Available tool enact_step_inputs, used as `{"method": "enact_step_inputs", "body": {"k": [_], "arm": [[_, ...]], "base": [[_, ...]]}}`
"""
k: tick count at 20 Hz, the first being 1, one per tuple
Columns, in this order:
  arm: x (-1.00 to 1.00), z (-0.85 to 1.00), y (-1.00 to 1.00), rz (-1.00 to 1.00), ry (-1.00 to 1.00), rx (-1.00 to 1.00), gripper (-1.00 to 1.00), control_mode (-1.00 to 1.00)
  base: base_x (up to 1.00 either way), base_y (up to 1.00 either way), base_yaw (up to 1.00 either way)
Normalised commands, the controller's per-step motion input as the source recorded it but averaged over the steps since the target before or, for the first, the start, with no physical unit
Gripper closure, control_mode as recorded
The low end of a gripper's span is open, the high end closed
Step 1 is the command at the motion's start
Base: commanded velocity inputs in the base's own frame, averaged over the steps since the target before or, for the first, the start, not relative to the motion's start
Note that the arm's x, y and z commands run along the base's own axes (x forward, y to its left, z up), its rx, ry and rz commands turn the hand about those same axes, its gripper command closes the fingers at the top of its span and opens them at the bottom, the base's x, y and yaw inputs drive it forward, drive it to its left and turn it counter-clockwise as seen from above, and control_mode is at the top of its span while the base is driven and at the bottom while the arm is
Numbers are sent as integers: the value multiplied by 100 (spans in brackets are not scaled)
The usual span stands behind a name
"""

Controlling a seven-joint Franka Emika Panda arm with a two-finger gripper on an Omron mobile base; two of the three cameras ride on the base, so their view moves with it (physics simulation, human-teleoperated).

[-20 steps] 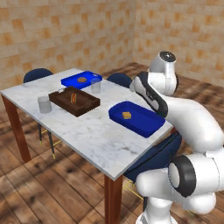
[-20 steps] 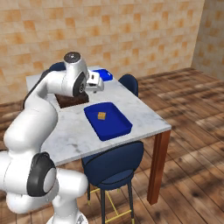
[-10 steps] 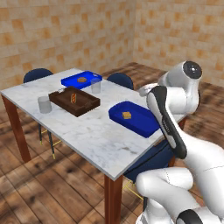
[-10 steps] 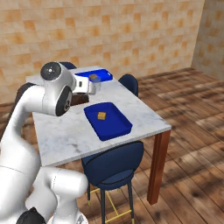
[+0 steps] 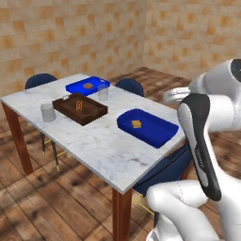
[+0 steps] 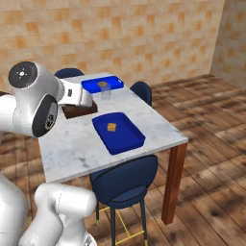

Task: Take the cake and donut from the fridge and place them on the empty tray on the dining counter.

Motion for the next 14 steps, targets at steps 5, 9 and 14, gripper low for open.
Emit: {"method": "enact_step_inputs", "body": {"k": [5, 9, 14], "arm": [[-100, 22, 0, 0, 4, 1, -100, -100], [-100, 14, 0, 0, 0, 4, -100, -100], [-61, -4, 3, 0, 0, 2, -100, 100]], "base": [[0, 0, 0], [0, 0, 0], [9, 2, -1]]}}
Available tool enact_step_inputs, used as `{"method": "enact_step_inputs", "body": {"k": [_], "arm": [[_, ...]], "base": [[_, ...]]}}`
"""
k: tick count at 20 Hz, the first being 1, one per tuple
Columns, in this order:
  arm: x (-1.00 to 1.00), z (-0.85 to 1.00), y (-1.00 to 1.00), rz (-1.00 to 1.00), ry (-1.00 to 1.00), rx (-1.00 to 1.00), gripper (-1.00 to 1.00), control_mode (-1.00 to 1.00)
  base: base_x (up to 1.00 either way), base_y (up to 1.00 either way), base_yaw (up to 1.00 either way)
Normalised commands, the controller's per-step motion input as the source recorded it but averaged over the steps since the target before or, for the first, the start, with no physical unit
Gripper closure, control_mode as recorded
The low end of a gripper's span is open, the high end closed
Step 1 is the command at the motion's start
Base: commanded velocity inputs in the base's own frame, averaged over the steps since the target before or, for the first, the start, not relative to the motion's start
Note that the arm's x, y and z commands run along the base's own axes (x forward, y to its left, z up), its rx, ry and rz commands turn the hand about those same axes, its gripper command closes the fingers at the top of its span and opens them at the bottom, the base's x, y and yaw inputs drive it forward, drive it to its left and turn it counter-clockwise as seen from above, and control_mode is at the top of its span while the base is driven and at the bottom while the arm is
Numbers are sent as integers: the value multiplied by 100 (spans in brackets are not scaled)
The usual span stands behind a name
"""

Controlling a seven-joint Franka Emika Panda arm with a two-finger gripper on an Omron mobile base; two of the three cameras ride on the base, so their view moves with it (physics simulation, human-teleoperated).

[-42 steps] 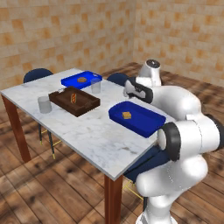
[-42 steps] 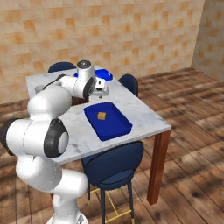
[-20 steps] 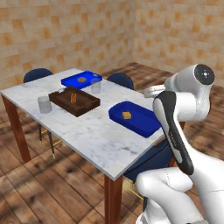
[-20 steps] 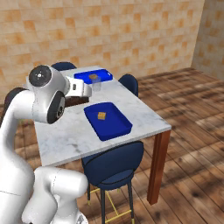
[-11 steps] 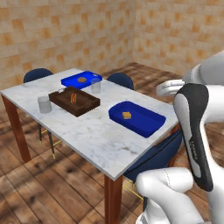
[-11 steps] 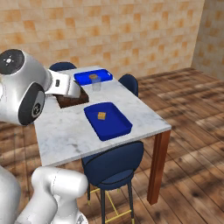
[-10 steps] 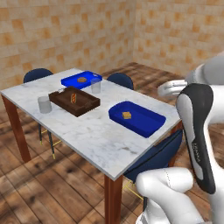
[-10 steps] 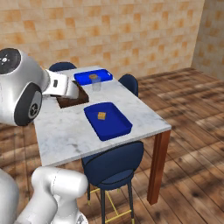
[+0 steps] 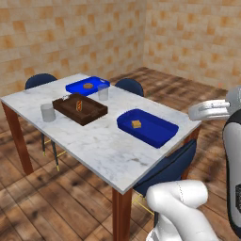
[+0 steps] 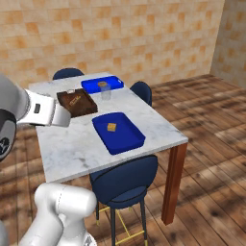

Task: Take the cake and donut from the fridge and place them on the empty tray on the dining counter.

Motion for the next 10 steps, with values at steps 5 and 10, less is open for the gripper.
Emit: {"method": "enact_step_inputs", "body": {"k": [5, 10], "arm": [[0, 0, 0, 0, 0, 0, -100, 100], [0, 0, 0, 0, 0, 0, -100, 100]], "base": [[35, -20, -61], [0, 0, -100]]}}
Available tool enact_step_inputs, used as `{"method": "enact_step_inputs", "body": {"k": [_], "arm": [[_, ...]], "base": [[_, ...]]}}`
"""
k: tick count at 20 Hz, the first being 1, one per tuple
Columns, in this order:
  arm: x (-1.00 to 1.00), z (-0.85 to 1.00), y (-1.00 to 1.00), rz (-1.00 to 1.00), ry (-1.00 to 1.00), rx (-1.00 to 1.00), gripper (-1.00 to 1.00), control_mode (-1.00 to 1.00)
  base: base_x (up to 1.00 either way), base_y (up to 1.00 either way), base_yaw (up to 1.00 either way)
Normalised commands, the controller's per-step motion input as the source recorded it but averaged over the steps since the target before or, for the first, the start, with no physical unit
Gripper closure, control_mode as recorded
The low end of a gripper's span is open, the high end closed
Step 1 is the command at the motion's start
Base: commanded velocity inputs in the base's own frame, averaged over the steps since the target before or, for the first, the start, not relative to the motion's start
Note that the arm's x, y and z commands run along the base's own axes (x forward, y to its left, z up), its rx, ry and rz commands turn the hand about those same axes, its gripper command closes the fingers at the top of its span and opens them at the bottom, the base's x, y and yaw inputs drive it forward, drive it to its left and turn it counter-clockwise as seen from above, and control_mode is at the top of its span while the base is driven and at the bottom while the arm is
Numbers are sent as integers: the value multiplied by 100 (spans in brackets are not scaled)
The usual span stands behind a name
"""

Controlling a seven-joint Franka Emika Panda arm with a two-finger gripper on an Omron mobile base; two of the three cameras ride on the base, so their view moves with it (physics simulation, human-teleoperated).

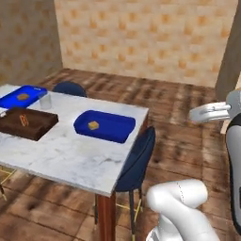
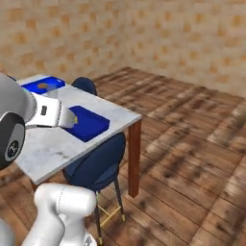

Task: Take the cake and donut from the fridge and place them on the empty tray on the dining counter.

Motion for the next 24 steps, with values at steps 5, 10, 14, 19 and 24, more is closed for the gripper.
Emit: {"method": "enact_step_inputs", "body": {"k": [5, 10, 14, 19, 24], "arm": [[0, 0, 0, 0, 0, 0, -100, 100], [0, 0, 0, 0, 0, 0, -100, 100], [0, 0, 0, 0, 0, 0, -100, 100], [0, 0, 0, 0, 0, 0, -100, 100], [0, 0, 0, 0, 0, 0, -100, 100]], "base": [[0, 0, -100], [0, 0, -100], [0, 0, -100], [0, 0, -100], [0, 0, -100]]}}
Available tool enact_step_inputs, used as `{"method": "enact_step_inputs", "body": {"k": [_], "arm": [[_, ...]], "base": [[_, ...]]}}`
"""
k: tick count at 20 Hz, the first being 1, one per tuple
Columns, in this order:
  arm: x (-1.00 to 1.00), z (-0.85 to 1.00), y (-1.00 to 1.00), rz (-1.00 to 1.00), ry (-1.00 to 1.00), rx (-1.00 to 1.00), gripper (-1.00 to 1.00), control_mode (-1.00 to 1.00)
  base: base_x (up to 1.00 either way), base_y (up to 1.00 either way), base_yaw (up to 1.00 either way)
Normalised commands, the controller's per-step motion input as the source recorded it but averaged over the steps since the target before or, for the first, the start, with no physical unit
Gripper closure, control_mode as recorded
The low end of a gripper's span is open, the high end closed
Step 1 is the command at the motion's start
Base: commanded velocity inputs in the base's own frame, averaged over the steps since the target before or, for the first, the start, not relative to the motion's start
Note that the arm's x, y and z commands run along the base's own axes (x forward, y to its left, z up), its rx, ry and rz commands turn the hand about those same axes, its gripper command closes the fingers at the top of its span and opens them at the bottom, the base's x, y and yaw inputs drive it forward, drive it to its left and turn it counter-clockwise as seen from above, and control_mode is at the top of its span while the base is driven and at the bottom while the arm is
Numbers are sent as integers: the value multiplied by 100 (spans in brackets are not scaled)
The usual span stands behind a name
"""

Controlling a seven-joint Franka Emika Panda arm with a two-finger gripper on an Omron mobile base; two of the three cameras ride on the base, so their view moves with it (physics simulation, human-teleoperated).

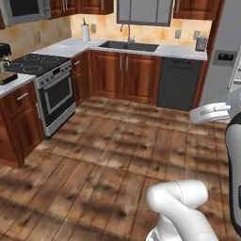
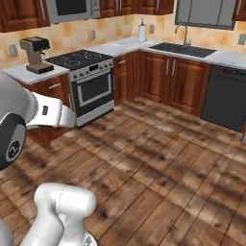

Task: Take the cake and donut from the fridge and place them on the empty tray on the dining counter.

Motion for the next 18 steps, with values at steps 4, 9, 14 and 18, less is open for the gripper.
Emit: {"method": "enact_step_inputs", "body": {"k": [4, 9, 14, 18], "arm": [[0, 0, 0, 0, 0, 0, -100, 100], [0, 0, 0, 0, 0, 0, -100, 100], [0, 0, 0, 0, 0, 0, -100, 100], [0, 0, 0, 0, 0, 0, -100, 100]], "base": [[0, 0, -100], [47, -19, -73], [100, -68, -2], [100, -43, 0]]}}
